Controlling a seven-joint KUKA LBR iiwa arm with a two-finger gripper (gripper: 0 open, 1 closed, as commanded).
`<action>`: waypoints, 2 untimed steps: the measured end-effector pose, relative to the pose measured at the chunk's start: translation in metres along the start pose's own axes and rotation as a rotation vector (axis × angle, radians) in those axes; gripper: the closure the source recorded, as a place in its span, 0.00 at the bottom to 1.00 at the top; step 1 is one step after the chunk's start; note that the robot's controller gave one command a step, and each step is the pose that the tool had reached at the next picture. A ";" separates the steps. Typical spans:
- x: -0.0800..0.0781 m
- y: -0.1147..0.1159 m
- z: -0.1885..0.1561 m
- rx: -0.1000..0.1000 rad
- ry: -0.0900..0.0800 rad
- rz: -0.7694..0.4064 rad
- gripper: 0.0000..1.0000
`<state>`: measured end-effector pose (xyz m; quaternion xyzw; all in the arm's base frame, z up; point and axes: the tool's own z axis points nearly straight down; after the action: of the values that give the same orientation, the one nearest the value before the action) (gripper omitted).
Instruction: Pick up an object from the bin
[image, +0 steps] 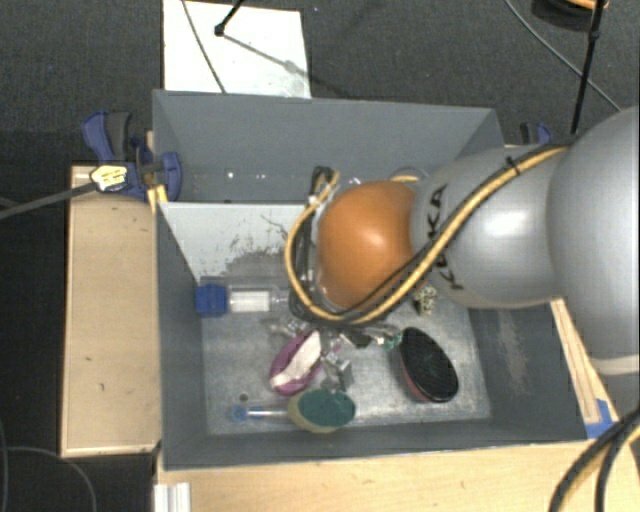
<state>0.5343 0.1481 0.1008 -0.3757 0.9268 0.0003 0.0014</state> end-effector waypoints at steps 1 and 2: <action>-0.020 0.000 0.032 0.000 -0.001 -0.070 0.00; -0.021 -0.001 0.031 0.000 -0.002 -0.062 0.00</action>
Offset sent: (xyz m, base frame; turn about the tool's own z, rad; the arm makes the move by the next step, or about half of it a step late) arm 0.0140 0.0138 -0.0308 -0.0724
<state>0.5495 0.1621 0.0698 -0.4043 0.9146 0.0008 0.0021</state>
